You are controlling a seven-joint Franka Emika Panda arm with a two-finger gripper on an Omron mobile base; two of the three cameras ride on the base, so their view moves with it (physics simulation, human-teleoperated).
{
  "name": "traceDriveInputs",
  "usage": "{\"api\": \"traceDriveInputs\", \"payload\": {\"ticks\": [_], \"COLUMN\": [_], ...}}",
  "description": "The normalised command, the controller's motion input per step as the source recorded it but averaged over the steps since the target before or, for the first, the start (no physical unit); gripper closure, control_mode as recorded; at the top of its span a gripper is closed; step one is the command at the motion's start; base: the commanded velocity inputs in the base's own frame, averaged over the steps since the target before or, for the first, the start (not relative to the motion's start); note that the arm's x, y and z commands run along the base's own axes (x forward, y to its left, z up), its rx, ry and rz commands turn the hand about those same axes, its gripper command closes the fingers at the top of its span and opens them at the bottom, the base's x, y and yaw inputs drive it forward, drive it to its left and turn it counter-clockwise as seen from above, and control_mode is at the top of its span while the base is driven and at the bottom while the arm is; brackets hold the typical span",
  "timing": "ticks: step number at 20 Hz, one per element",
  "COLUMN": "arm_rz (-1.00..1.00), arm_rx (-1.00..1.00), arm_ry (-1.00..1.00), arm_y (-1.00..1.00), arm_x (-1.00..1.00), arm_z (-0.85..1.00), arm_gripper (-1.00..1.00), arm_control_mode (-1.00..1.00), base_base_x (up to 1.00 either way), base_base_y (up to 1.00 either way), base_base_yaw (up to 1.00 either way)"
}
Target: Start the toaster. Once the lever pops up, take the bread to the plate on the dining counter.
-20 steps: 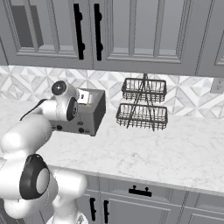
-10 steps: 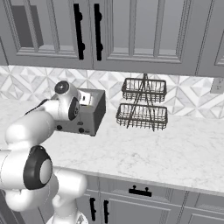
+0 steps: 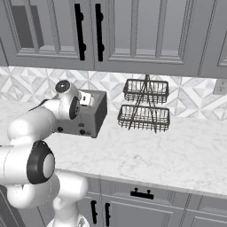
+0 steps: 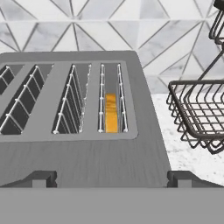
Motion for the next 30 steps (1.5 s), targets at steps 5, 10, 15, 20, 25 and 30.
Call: {"api": "traceDriveInputs", "payload": {"ticks": [5, 10, 15, 20, 25, 30], "arm_rz": [0.00, 0.00, 0.00, 0.00, 0.04, 0.09], "arm_rx": [0.00, 0.00, 0.00, 0.00, 0.00, 0.00], "arm_ry": [0.00, 0.00, 0.00, 0.00, 0.01, 0.01], "arm_y": [0.00, 0.00, 0.01, 0.00, -0.03, -0.05], "arm_x": [0.20, 0.04, 0.19, 0.23, 0.09, 0.01], "arm_z": [-0.06, -0.07, -0.05, -0.01, -0.01, 0.00], "arm_gripper": [-1.00, -1.00, -1.00, -1.00, -1.00, -1.00], "arm_control_mode": [-1.00, -1.00, -1.00, -1.00, -1.00, -1.00], "base_base_x": [0.00, 0.00, 0.00, 0.00, 0.00, 0.00], "base_base_y": [0.00, 0.00, 0.00, 0.00, 0.00, 0.00], "base_base_yaw": [0.00, 0.00, 0.00, 0.00, 0.00, 0.00]}}
